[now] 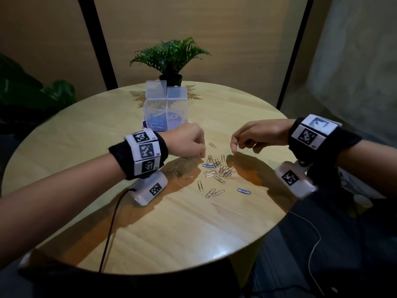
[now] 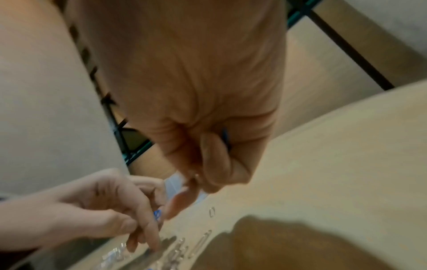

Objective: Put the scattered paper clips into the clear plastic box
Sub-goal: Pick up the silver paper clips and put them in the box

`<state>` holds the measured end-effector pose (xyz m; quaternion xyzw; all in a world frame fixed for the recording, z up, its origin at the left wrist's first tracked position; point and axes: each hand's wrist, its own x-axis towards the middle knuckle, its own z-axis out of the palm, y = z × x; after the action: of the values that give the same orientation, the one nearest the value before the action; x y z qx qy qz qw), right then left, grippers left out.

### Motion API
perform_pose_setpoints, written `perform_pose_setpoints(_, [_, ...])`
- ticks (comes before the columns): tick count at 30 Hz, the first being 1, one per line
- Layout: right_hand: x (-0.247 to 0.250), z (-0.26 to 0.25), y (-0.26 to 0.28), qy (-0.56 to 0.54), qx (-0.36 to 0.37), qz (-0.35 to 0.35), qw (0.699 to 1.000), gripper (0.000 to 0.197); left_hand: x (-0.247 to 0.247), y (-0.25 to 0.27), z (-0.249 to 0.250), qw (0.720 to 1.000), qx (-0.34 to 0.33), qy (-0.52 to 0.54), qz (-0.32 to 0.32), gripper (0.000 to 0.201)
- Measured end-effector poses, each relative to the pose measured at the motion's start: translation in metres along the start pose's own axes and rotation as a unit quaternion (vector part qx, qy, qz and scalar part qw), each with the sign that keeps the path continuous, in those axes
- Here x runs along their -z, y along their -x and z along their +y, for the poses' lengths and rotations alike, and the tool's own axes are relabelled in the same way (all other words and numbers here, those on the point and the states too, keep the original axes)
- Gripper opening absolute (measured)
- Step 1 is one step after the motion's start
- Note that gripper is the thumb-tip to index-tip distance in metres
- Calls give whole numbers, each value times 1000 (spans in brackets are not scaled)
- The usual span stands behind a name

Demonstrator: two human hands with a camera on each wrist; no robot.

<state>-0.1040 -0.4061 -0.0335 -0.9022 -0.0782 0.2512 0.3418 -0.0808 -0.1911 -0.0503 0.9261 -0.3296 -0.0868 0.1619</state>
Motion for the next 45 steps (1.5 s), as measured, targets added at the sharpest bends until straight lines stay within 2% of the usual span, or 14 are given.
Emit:
perform_pose_setpoints(2, [-6,-6,13,124,25,-24,992,23,-4,-1,4,997,-30,-65,-9,22])
perform_pose_setpoints(5, [-20,-17,25,344,59,-31,936,21,-8,0,8,992,-62,-107,-15,22])
perform_pose_setpoints(7, [-33,-22,29,386,56,-28,920,31,-11,-1,10,991,-68,-111,-4,20])
perform_pose_setpoints(10, [-49,-23,24,423,96,-33,901,25,-17,-2,12,990,-82,-110,14,13])
perform_pose_setpoints(20, [-61,-20,27,411,116,-52,903,14,-26,6,19,966,-108,-235,-4,4])
perform_pose_setpoints(25, [-67,-11,29,404,113,-56,906,17,-17,15,3,986,-54,-157,-33,14])
perform_pose_setpoints(28, [-63,-11,30,409,110,-76,903,13,-2,23,-10,991,-38,-120,-34,9])
perform_pose_setpoints(31, [-38,-27,23,371,91,-86,920,16,41,22,-36,996,5,-34,82,9])
perform_pose_setpoints(33, [-15,-46,9,309,89,-62,945,19,70,15,-56,978,54,4,200,11])
perform_pose_setpoints(35, [6,-69,-12,236,98,-7,967,18,87,5,-74,957,99,24,270,13])
perform_pose_setpoints(37, [20,-94,-39,147,96,61,982,15,91,-7,-89,951,134,24,277,15])
perform_pose_setpoints(40, [31,-127,-80,32,87,101,991,24,87,-18,-102,951,177,39,249,19])
perform_pose_setpoints(43, [28,-150,-125,17,41,135,990,26,89,-18,-108,946,185,111,240,45])
perform_pose_setpoints(45, [21,-162,-150,68,28,159,985,28,95,-11,-111,942,166,137,256,38])
